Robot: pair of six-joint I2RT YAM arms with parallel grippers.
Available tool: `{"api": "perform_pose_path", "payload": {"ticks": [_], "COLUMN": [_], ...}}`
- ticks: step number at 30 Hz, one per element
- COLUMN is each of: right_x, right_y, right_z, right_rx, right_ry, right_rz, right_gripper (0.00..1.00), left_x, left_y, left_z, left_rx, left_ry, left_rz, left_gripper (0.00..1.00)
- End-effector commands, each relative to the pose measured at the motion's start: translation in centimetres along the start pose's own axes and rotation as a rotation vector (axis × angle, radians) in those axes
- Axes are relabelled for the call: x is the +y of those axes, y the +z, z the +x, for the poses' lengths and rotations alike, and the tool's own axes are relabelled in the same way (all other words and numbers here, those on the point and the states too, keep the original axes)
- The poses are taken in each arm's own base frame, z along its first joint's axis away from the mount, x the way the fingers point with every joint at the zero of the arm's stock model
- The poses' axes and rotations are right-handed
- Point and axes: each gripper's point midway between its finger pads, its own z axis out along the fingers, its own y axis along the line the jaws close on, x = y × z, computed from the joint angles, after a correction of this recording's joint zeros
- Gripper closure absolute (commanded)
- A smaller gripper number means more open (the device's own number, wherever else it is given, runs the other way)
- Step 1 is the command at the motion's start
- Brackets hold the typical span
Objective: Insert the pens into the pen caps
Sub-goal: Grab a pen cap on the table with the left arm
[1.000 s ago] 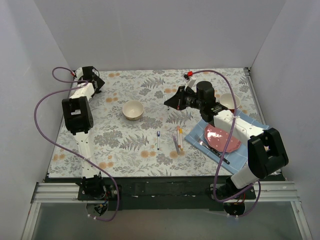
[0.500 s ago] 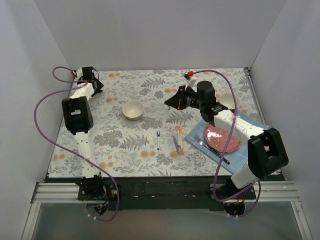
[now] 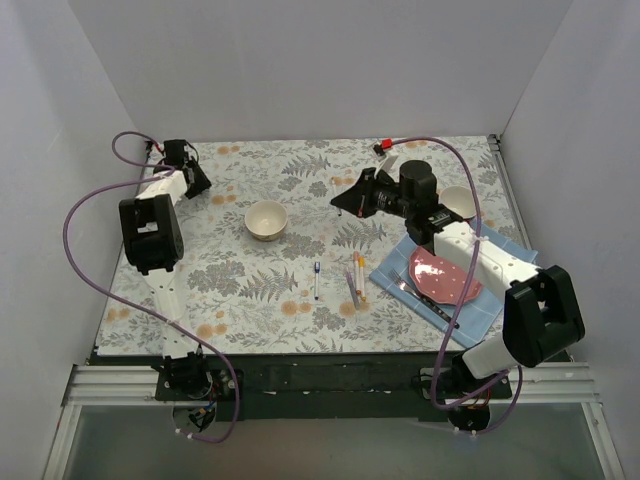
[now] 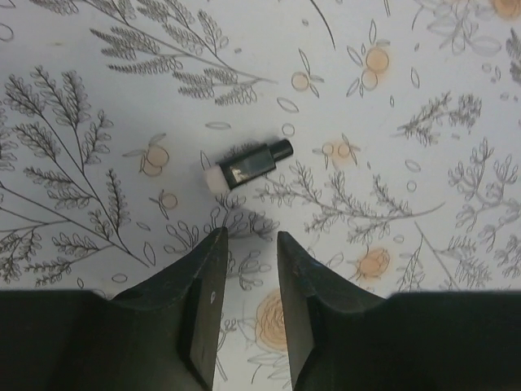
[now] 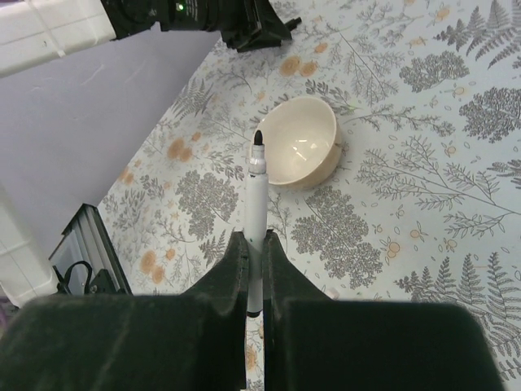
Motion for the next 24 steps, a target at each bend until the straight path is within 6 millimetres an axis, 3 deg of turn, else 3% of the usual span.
{"api": "perform_pose_path", "payload": {"ticks": [1, 3, 6, 7, 9, 11, 14, 16, 17, 18, 20, 21, 24], "right_x": [2.4, 2.4, 3.0, 3.2, 3.2, 3.2, 3.0, 2.8, 2.8, 2.5, 2.5, 2.3, 2.2], "right_y": [-2.1, -2.6, -3.6, -4.0, -4.3, -4.7, -4.9, -4.7, -4.6, -4.4, -4.2, -3.9, -3.5], "right_z": [-2.6, -2.3, -2.3, -2.2, -2.0, -2.0, -2.2, -2.2, -2.4, -2.4, -2.7, -2.7, -3.2], "right_rx": [-0.084, -0.079, -0.094, -0.095, -0.093, -0.101, -0.110, -0.108, -0.110, -0.105, -0.106, -0.103, -0.110], "right_ry": [-0.048, -0.041, -0.043, -0.043, -0.042, -0.045, -0.054, -0.058, -0.064, -0.067, -0.073, -0.074, -0.080], "right_rz": [-0.031, -0.020, -0.020, -0.018, -0.014, -0.005, 0.013, 0.021, 0.020, 0.025, 0.027, 0.032, 0.030], "right_gripper": [0.99, 0.99, 0.99, 0.99, 0.99, 0.99, 0.99, 0.99, 0.99, 0.99, 0.99, 0.99, 0.99], "left_x": [0.4, 1.3, 1.8, 1.7, 2.9, 2.3, 0.6, 0.6, -0.1, 0.0, -1.1, -0.6, -0.3], "left_y": [-2.8, -3.5, -5.2, -6.0, -6.1, -5.9, -5.5, -4.5, -4.6, -3.3, -2.5, -1.2, 0.0], "left_z": [6.4, 8.3, 8.5, 6.8, 4.7, 2.2, -1.4, -2.5, -4.2, -3.9, -5.1, -4.4, -4.6], "left_rx": [0.217, 0.265, 0.207, 0.136, 0.046, -0.022, -0.114, -0.141, -0.172, -0.155, -0.165, -0.142, -0.141], "left_ry": [0.140, 0.148, 0.100, 0.066, -0.024, -0.106, -0.096, -0.080, -0.066, -0.055, -0.018, -0.007, 0.033], "left_rz": [0.025, 0.014, -0.020, -0.039, -0.122, -0.128, -0.074, -0.081, -0.061, -0.056, -0.005, -0.014, -0.038], "left_gripper": [0.72, 0.76, 0.78, 0.64, 0.53, 0.50, 0.49, 0.49, 0.49, 0.46, 0.41, 0.39, 0.37]}}
